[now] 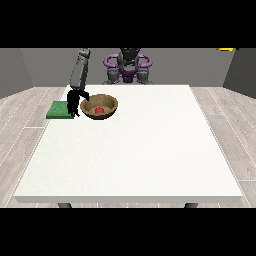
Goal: Pick the cup and pour the ball into the bowl, then pick the bowl and place it on the pad
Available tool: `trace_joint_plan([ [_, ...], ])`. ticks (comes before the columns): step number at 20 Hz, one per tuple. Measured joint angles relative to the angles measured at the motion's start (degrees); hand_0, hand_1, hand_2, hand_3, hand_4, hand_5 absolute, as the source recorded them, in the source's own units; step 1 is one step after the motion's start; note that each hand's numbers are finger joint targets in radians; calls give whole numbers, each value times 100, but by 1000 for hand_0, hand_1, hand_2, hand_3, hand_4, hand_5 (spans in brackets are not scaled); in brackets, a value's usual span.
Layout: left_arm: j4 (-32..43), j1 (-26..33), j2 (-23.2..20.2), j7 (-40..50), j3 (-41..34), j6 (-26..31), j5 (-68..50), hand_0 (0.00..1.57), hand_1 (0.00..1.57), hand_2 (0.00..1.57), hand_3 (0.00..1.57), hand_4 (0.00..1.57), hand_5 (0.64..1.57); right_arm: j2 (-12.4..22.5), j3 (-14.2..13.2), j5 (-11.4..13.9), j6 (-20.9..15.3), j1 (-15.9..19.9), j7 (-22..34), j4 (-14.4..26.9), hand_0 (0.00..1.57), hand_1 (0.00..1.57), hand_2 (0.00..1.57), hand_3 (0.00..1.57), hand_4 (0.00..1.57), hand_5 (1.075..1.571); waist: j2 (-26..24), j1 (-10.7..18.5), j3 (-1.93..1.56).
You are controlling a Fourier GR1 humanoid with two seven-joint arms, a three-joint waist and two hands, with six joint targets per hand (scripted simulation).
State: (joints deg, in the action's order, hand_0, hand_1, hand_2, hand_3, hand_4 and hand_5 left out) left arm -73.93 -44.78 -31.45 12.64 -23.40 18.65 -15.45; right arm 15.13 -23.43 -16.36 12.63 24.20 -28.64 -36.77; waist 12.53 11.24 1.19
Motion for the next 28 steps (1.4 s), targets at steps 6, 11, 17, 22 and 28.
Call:
trace_joint_plan([
  [6, -139, -96, -123, 200, -34, -11, -147, 0, 0, 0, 0, 1022, 1541, -64, 39, 126, -276, 25, -146, 0, 0, 0, 0, 0, 475, 1549, 35, 6, 60],
  [11, -2, -36, -280, 182, -149, 99, -250, 0, 0, 0, 0, 1018, 1535, -274, 65, 135, -718, 259, 134, 108, 878, 878, 580, 0, 608, 1514, 44, 21, -22],
  [17, -147, -138, -442, 220, -277, 252, -495, 0, 0, 0, 0, 1071, 1523, -281, 57, 188, -1217, -18, -102, -132, 1571, 1571, 1571, 1566, 903, 1495, 193, 274, 100],
  [22, -153, -57, -424, 201, -327, 319, -605, 0, 0, 0, 0, 1160, 1527, -241, 146, 244, -1574, -220, -157, -372, 1571, 1571, 1571, 1292, 995, 1542, 214, 421, 49],
  [28, 148, 80, -508, 156, -434, 405, -630, 0, 0, 0, 0, 1194, 1528, -124, 417, 275, -1941, -233, 676, -653, 1571, 1571, 1571, 1068, 1024, 1554, 25, 379, -106],
])
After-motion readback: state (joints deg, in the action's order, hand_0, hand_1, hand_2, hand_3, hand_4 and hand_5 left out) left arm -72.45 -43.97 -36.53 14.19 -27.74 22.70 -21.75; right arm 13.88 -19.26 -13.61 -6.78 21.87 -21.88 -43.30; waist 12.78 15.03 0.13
